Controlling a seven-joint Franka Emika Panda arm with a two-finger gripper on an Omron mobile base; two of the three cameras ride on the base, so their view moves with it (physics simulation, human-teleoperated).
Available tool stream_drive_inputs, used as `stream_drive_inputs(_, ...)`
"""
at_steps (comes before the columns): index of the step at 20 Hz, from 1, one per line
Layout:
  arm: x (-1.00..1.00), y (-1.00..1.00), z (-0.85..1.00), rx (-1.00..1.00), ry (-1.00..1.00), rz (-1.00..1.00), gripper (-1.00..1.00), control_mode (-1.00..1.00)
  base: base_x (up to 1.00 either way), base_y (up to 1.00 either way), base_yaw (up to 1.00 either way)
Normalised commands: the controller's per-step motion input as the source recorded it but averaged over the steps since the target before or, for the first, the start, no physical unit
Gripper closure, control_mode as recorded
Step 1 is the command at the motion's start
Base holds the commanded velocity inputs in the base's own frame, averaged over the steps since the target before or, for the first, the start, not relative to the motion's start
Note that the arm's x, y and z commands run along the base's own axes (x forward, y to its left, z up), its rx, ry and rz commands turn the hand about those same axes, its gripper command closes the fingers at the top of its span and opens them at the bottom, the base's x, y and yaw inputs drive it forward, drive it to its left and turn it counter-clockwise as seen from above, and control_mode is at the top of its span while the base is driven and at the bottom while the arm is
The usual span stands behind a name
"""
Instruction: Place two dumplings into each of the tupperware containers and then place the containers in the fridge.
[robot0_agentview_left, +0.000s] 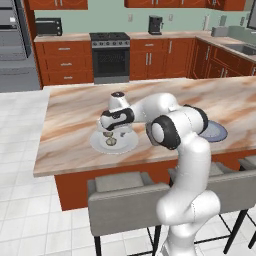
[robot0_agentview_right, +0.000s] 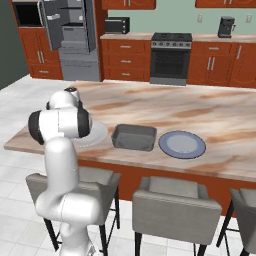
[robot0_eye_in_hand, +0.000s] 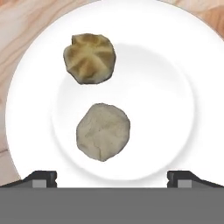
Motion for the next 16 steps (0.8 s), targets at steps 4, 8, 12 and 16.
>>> stream_drive_inputs(4,0.51,0.02,-0.27,0.0,0.0,0.0,-1.0,-1.0,0.0,0.0,0.0)
stream_drive_inputs(8,0.44,0.05,-0.14,0.0,0.0,0.0,-1.0,-1.0,0.0,0.0,0.0)
stream_drive_inputs(12,0.4,0.09,-0.1,0.0,0.0,0.0,-1.0,-1.0,0.0,0.0,0.0)
stream_drive_inputs(16,0.25,0.11,-0.18,0.0,0.0,0.0,-1.0,-1.0,0.0,0.0,0.0)
